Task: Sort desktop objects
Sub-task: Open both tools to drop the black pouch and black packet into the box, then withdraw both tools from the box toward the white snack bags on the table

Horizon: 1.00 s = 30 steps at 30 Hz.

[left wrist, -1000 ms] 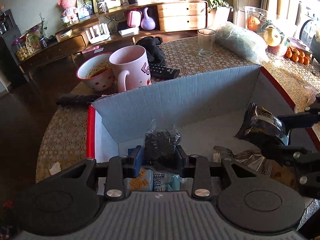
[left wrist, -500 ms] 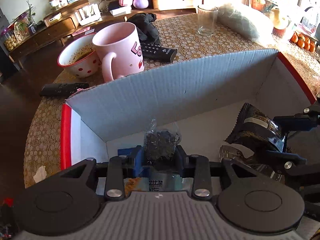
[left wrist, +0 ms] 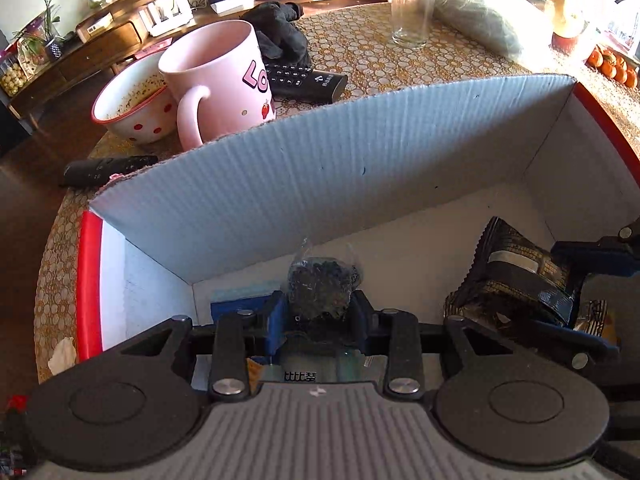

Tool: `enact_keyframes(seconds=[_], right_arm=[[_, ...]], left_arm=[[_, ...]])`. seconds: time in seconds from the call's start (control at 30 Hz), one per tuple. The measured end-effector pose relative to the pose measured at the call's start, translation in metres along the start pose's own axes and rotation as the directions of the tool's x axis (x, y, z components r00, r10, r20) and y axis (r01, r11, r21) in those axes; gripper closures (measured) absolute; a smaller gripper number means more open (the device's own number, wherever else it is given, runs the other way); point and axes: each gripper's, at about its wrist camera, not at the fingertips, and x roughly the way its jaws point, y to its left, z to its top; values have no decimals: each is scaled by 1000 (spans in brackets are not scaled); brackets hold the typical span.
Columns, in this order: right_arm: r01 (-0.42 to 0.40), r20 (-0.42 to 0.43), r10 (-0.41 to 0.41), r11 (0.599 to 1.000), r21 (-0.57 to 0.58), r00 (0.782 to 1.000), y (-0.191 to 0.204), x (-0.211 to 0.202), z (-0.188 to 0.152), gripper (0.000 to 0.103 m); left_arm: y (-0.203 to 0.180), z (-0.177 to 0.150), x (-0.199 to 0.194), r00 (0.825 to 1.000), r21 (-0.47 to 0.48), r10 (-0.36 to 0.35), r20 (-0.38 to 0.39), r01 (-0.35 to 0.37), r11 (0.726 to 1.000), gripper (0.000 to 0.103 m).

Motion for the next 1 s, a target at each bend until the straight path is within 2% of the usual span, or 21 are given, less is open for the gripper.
enact_keyframes(seconds=[0.07,0.23,0.33,0.9,1.0], right_arm=[[1,4,-1,1000,-12,1000,0,-1,0,61],[-11,19,11,1000,-20,1000,0,-4,-2,54],[-3,33,4,999,-33,999,1,-8,-4,50],[-51,136,53,999,-11,989,-8,-63,-14,49],[-57,146,57,998,-5,988,-10,-74,-20,44]], left_arm=[[-2,0,2,1000,9,5,-6,-5,1000,65],[-4,1,4,1000,14,20,-7,-19,1000,43],[-5,2,3,1000,12,29,-2,-29,1000,42],[-19,-1,-46,997,-6,30,71,-29,1000,41],[-23,-7,-60,996,2,36,85,-36,999,41]])
